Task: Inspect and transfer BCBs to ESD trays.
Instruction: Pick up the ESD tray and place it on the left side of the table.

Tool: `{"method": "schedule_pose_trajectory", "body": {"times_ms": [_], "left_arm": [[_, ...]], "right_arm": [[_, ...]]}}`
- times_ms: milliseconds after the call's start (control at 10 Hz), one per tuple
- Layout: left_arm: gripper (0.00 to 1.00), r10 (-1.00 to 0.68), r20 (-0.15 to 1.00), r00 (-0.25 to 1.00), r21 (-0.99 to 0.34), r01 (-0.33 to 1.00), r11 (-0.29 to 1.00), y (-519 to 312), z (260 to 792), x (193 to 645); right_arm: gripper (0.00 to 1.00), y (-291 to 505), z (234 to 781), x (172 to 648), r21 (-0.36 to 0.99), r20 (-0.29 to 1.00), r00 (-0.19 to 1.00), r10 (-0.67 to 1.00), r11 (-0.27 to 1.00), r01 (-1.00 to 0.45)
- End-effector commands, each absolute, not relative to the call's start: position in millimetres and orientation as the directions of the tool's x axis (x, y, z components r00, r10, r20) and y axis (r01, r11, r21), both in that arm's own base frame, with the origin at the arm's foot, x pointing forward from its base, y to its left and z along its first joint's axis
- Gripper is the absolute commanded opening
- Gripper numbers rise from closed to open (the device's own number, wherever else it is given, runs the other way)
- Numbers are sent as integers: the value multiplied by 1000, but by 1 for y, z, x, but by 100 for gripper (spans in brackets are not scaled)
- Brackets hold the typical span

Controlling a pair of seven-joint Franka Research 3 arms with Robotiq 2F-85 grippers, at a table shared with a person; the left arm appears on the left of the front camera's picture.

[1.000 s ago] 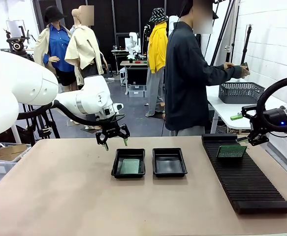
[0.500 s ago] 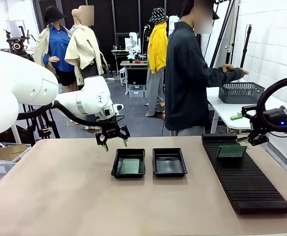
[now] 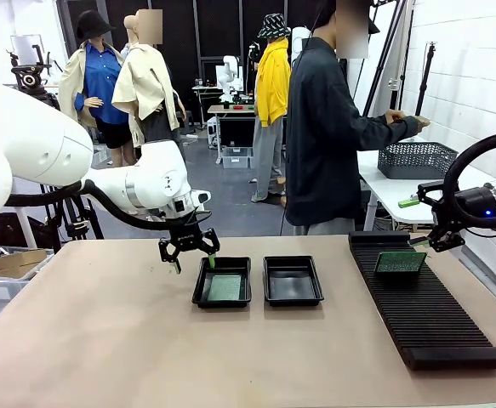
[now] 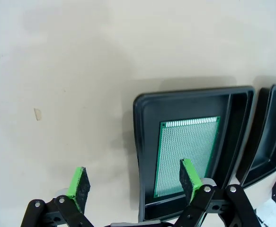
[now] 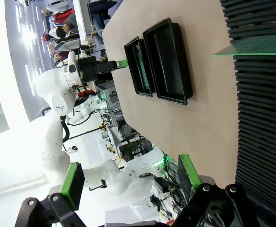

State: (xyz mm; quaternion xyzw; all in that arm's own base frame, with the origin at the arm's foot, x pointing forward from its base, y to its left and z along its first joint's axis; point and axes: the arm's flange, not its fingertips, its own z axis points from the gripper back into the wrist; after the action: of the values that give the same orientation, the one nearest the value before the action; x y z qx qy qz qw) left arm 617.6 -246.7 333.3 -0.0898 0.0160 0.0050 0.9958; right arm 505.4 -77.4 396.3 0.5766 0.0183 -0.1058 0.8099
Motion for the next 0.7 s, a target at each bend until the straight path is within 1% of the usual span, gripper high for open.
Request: {"method": "schedule_pose_trajectory", "body": {"times_ms": [0, 200, 300, 400, 500, 600], "left_arm": [[100, -46, 2, 999, -176, 46, 983, -242, 327, 602], [100, -130, 47, 990, -187, 136, 973, -249, 314, 600], [100, -146, 50, 988, -193, 153, 969, -250, 312, 601], [94, -145, 47, 988, -196, 151, 969, -250, 311, 602], [83, -147, 48, 988, -202, 154, 967, -250, 312, 602], [65, -136, 53, 989, -196, 143, 970, -251, 313, 602]], "right_arm": [[100, -74, 396, 503, 924, -147, 978, -152, 333, 190], [100, -74, 396, 503, 924, -147, 978, -152, 333, 190], [100, -74, 396, 503, 924, -147, 978, -152, 333, 190], [100, -74, 396, 503, 924, -147, 978, -152, 333, 190], [100, -74, 396, 503, 924, -147, 978, -152, 333, 190], [100, -74, 396, 503, 924, -147, 978, -152, 333, 190]]}}
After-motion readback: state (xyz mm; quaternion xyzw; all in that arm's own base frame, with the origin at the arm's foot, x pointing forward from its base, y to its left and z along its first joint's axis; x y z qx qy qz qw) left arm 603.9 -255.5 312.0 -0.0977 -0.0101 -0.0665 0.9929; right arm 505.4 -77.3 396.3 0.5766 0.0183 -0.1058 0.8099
